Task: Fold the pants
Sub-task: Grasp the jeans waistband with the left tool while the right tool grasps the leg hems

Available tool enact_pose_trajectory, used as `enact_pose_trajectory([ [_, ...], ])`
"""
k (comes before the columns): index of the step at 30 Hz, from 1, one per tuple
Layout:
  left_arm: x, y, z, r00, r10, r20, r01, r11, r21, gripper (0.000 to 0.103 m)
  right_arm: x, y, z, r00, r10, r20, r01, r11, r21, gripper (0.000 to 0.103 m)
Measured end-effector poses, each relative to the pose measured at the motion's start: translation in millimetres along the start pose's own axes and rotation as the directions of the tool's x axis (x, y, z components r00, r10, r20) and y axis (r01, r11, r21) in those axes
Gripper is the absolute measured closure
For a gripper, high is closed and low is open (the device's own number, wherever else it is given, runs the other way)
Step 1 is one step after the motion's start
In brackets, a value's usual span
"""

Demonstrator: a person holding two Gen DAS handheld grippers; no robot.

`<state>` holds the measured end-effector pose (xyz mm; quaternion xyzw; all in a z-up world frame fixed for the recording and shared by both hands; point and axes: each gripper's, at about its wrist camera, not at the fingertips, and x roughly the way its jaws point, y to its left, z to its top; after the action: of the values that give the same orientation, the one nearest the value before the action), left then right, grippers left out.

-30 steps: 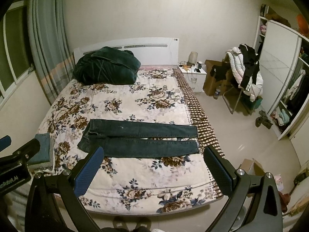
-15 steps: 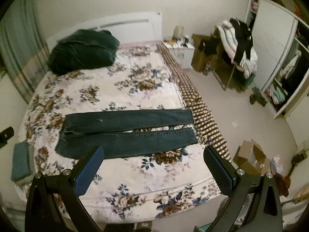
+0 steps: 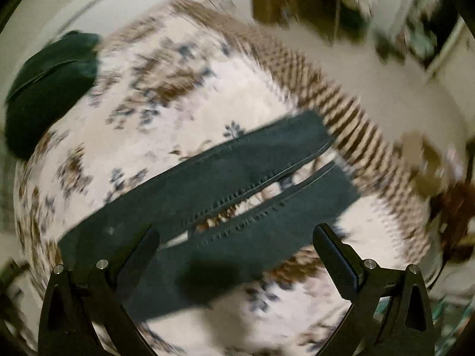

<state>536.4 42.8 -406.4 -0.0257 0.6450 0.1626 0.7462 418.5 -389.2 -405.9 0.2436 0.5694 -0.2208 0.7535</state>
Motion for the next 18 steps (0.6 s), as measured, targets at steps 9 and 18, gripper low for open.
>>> enact_pose_trajectory([
  [9, 189, -56, 95, 0.977, -0.007, -0.212, -0.011, 0.997, -0.082, 0.000, 247, -52, 102, 0.966, 0.008, -0.260, 0.048, 0.977, 0.207, 0.000],
  [18, 248, -62, 112, 0.956, 0.024, -0.294, -0.078, 0.982, -0.174, 0.011, 338, -66, 131, 0.941, -0.078, -0.331, 0.176, 0.944, 0.280, 0.000],
])
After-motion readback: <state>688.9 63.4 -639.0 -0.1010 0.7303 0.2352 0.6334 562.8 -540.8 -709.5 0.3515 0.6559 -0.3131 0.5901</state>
